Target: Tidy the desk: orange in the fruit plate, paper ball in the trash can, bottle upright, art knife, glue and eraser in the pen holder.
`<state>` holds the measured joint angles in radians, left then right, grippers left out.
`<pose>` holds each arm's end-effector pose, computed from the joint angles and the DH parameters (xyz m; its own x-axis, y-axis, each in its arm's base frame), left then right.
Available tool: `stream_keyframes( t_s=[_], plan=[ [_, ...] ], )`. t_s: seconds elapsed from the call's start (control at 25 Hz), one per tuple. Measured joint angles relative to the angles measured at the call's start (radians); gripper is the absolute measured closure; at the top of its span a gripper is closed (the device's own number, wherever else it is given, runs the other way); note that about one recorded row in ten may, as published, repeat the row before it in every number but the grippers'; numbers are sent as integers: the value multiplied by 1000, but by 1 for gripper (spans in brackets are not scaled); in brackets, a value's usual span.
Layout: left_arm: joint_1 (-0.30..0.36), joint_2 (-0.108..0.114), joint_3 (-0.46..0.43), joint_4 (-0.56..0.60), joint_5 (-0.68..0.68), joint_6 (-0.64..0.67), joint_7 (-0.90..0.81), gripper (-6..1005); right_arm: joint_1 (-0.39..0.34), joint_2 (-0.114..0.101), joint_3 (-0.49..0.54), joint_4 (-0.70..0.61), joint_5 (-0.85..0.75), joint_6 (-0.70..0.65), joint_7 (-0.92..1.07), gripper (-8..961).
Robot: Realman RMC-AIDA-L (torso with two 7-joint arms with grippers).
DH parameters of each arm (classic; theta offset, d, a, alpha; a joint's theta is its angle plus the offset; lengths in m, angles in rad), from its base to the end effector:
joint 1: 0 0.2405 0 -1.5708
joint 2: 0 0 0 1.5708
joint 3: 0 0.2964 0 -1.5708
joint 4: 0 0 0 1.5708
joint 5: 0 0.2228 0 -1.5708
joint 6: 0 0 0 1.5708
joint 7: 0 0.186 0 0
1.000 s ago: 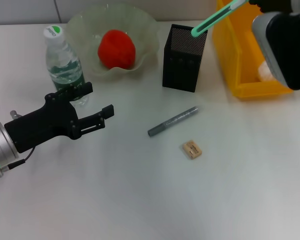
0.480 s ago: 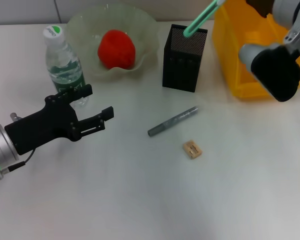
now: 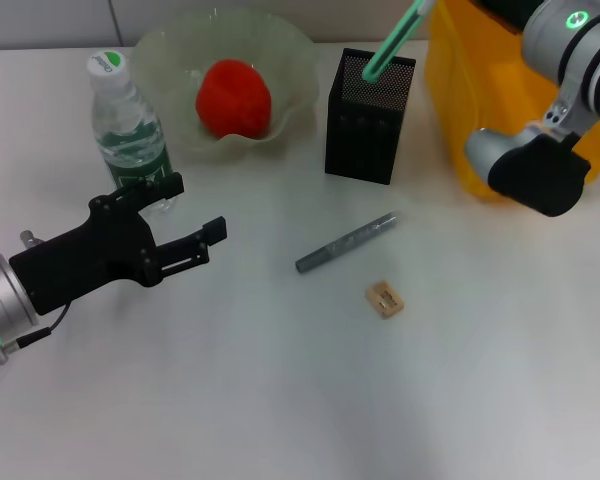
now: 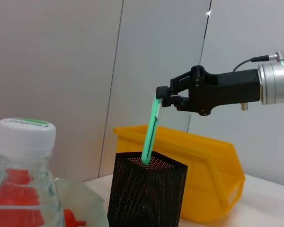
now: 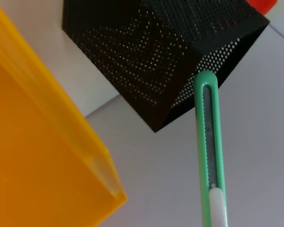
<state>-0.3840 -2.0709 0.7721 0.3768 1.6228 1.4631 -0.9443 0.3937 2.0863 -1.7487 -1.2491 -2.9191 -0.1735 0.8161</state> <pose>-0.3255 0.3347 -0.0741 0.7124 0.1957 0.6739 0.5137 -0.7997 -0.3108 0.1906 0.4777 -0.0474 -0.1458 0.3913 0.9086 0.9885 0.0944 0.1180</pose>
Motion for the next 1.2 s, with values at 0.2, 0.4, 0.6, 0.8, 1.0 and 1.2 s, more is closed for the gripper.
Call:
stream_keyframes(
  t_s=[0.2, 0.4, 0.6, 0.8, 1.0, 1.2],
  plan=[
    [1, 0, -1, -1, -2, -3, 10, 140, -16, 1, -51, 39, 0, 113, -47, 758],
    [2, 1, -1, -1, -6, -4, 20, 140, -28, 2, -88, 85, 1, 193, -109, 757],
    [4, 1, -1, -11, -8, -4, 44, 140, -37, 2, -116, 111, 2, 251, -133, 755],
    [5, 2, -2, -16, -9, -5, 50, 140, -35, 2, -123, 140, 2, 293, -166, 754],
    [5, 2, -2, -15, -11, -6, 51, 140, -39, 3, -124, 143, 2, 301, -172, 752],
    [5, 1, -2, -15, -11, -6, 52, 140, -44, 4, -126, 148, 3, 320, -173, 730]
  ],
)
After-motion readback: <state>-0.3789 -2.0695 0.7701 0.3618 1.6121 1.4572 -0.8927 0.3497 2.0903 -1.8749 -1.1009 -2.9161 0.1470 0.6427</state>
